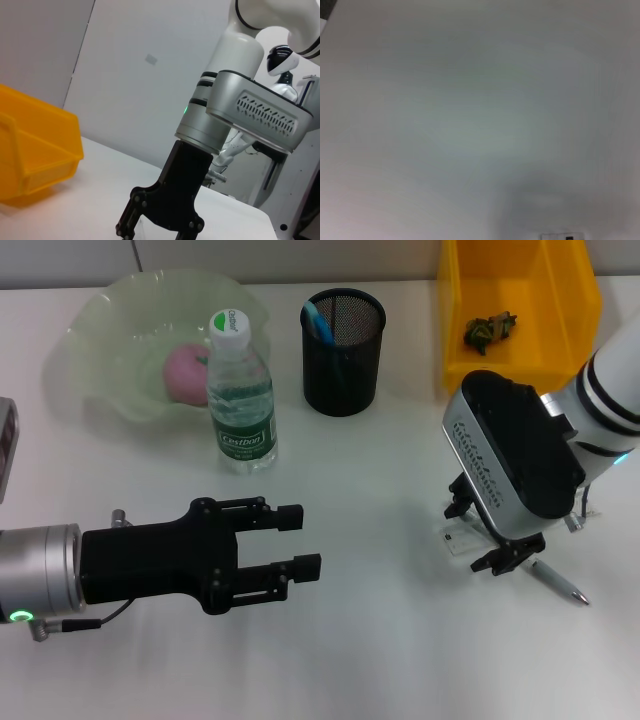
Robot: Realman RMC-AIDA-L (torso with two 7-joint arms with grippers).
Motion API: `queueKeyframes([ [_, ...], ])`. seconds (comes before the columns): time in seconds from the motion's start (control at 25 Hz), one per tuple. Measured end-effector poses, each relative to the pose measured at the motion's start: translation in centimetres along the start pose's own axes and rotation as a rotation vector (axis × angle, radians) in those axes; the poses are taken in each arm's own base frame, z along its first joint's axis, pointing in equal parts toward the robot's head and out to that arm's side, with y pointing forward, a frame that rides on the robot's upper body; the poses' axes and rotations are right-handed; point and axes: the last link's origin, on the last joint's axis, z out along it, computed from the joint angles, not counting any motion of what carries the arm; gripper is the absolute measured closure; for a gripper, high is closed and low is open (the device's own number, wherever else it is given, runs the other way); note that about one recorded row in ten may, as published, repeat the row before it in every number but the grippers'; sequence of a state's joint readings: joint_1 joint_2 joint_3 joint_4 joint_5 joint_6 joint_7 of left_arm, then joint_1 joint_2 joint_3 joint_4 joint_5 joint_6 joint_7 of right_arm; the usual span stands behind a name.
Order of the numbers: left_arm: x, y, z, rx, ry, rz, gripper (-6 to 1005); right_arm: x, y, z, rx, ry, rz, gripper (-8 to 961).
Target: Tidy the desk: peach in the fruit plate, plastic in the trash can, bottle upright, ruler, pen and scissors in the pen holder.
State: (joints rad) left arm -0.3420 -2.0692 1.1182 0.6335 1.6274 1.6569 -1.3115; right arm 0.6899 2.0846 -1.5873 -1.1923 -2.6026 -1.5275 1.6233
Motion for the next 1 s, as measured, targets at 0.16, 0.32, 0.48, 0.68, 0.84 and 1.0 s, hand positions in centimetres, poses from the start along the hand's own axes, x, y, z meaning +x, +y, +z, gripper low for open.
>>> queueKeyframes([
  [0.16, 0.0, 0.0, 0.0, -0.003, 0.001, 0.001, 368, -0.1, -0.1, 0.4, 0.0, 0.004, -0.005, 290],
  [0.32, 0.1, 0.0, 0.0, -0.005, 0.001, 0.002, 368, -0.2, -0.1, 0.7, -0.004, 0.007, -0.01, 292],
  [0.48, 0.1, 0.0, 0.1, -0.006, 0.0, 0.003, 368, -0.2, -0.2, 0.8, -0.006, 0.009, -0.01, 296],
  [0.68, 0.1, 0.0, 0.1, -0.006, 0.0, 0.004, 368, -0.1, -0.3, 1.2, -0.004, 0.013, -0.012, 301],
  [0.84, 0.2, -0.1, 0.1, -0.007, 0.0, 0.007, 368, -0.1, -0.3, 1.3, -0.005, 0.014, -0.011, 309],
  [1.0, 0.3, -0.1, 0.1, -0.007, 0.0, 0.008, 368, -0.1, -0.3, 1.3, -0.004, 0.014, -0.01, 318],
])
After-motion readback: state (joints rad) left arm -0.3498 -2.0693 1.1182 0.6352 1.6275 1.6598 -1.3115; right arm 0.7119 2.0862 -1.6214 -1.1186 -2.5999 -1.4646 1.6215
